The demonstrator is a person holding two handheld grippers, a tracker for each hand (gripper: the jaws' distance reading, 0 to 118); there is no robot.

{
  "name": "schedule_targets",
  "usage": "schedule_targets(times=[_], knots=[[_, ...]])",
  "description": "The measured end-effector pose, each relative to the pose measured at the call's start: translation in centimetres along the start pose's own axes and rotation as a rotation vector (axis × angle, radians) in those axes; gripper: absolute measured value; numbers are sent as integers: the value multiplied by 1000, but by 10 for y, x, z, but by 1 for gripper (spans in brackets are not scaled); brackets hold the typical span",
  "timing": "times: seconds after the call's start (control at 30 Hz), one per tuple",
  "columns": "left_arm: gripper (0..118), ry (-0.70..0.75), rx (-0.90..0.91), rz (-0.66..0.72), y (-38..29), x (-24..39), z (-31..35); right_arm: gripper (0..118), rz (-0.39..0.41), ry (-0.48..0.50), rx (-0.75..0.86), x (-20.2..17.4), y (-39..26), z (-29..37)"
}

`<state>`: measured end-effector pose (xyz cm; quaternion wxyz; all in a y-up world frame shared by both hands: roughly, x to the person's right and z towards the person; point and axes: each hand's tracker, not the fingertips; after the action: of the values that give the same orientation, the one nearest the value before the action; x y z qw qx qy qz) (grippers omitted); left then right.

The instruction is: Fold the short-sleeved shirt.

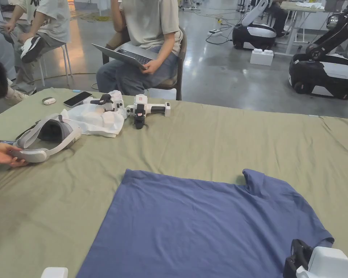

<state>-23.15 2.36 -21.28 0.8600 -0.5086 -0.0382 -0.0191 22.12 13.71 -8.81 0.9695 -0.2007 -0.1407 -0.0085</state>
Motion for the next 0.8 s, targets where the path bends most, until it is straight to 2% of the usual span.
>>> schedule_targets(times=[0.07,0.2,0.23,0.3,0.37,0.4,0.43,0.47,0.5,0.67,0.8], knots=[[55,4,-13,-9,4,7,4,0,4,-12,-17,4,-4,1],[9,-52,-13,-34,3,16,10,1,-20,-33,-46,19,-12,5],[5,-74,-13,-27,2,14,10,1,-23,-44,-56,25,-15,5],[4,-74,-13,-18,2,12,11,2,-22,-75,-96,39,-20,8],[3,-87,3,1,1,8,15,15,-16,-89,-152,56,-27,12],[3,-94,12,14,1,6,17,30,-14,-91,-181,66,-33,14],[3,-95,19,20,0,5,19,53,-6,-86,-225,74,-37,17],[3,-93,30,21,-1,5,21,67,-2,-93,-275,83,-44,19],[3,-92,38,16,-2,6,24,75,0,-94,-335,90,-51,19],[3,-72,54,-20,-6,9,25,76,-3,-64,-528,110,-92,21],[3,-68,56,-18,-6,9,26,75,-66,-23,-597,109,-116,14]])
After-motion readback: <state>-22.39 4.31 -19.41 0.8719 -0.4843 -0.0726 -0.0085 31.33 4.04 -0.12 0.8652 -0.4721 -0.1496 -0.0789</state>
